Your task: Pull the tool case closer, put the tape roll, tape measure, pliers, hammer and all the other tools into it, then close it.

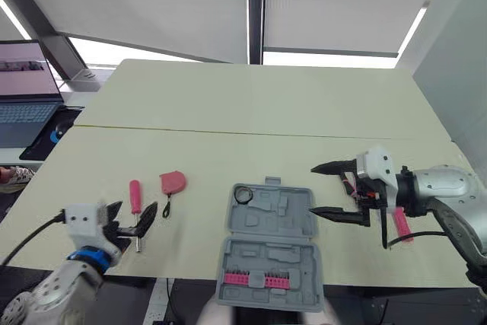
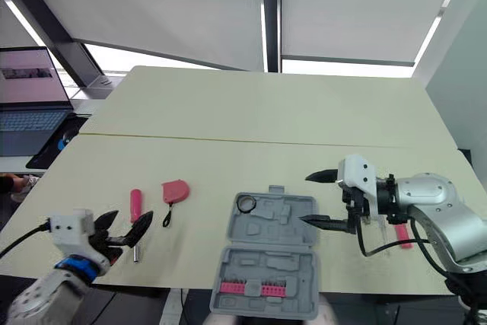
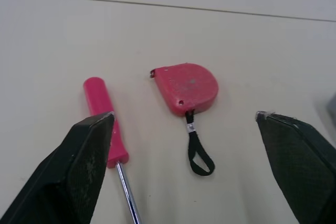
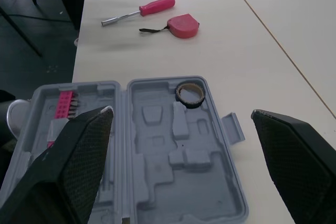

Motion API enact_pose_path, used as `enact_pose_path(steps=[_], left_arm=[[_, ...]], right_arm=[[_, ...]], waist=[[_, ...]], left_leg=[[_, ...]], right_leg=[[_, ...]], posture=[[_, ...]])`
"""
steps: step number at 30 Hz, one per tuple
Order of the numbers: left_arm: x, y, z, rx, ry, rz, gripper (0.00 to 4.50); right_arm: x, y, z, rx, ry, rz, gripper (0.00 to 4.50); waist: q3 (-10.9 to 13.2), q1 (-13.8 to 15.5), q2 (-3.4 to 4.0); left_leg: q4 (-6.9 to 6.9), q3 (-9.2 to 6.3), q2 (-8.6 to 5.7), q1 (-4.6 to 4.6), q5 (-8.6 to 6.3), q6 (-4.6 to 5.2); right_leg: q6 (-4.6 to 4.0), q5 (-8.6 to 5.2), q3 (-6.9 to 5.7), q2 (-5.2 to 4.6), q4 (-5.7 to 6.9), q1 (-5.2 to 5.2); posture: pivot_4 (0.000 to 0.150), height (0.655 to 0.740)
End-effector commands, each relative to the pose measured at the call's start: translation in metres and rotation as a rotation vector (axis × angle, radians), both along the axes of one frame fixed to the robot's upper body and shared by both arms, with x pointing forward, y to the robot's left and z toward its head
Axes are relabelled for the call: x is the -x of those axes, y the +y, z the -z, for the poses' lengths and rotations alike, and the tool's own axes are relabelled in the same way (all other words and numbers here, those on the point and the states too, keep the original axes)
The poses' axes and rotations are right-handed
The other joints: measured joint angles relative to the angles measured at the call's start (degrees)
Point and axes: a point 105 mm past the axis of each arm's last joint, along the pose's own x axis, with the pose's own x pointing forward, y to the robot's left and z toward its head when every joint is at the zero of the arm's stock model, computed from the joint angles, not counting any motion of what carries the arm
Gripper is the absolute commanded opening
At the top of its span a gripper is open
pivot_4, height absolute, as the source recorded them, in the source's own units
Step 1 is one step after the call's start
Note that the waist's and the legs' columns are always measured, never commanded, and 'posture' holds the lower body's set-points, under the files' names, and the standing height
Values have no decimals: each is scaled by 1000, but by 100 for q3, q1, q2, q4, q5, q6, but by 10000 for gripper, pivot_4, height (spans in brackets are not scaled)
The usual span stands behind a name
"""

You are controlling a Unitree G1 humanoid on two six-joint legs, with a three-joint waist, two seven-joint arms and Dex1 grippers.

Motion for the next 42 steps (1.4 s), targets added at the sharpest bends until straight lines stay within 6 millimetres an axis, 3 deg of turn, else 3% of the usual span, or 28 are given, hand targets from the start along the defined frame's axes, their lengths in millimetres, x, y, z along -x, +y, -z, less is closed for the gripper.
enact_pose_path(steps=[1, 6, 11, 19, 23, 34, 38, 42], left_arm=[[-16, -13, -1, -41, -12, -22, 44628], [-39, -17, 26, -53, 62, -114, 44628], [-47, -25, 47, -100, 143, -124, 44628], [-50, -15, 56, -106, 197, -211, 44628], [-46, -15, 58, -125, 215, -210, 36078], [-38, -9, 58, -85, 241, -310, 1936], [-37, -10, 55, -95, 229, -296, 318], [-37, -25, 55, -115, 234, -185, 318]], right_arm=[[1, 5, -6, -8, -13, -36, 45000], [1, 9, -4, -3, -13, -58, 45000], [6, 13, 0, 2, -3, -77, 45000], [7, 15, -2, 2, -5, -82, 45000], [6, 14, -2, 4, -9, -78, 45000], [2, 14, -5, 12, -25, -79, 45000], [2, 14, -3, 11, -23, -81, 45000], [4, 12, -2, 16, -18, -84, 45000]], waist=[[-1, 7, 0], [-1, -2, 1], [-1, -7, 1], [-2, 1, 2], [-2, -12, 3], [-3, -13, 4], [-3, -12, 4], [-3, -11, 5]], left_leg=[[1, 0, 0, -2, 0, 0], [1, 1, 0, -3, 0, 0], [1, 2, 0, -7, 0, 0], [3, 1, 1, -4, 1, -2], [2, 1, 1, 0, 2, -3], [2, 2, 1, 2, 2, -3], [2, 3, 1, 0, 2, -3], [1, 3, 1, 0, 2, -3]], right_leg=[[0, 0, 0, 0, -1, -1], [0, 0, -1, 1, 1, -4], [0, 0, 0, 1, 2, -9], [0, 0, -1, 1, 7, -7], [0, 0, -1, 1, 10, -7], [0, 0, 1, 1, 9, -7], [0, 0, 2, 1, 8, -7], [0, 0, 2, 1, 7, -7]], posture=[[1500, 7400], [1500, 7400], [1500, 7400], [1500, 7400], [1500, 7400], [1500, 7400], [1500, 7400], [1500, 7400]])
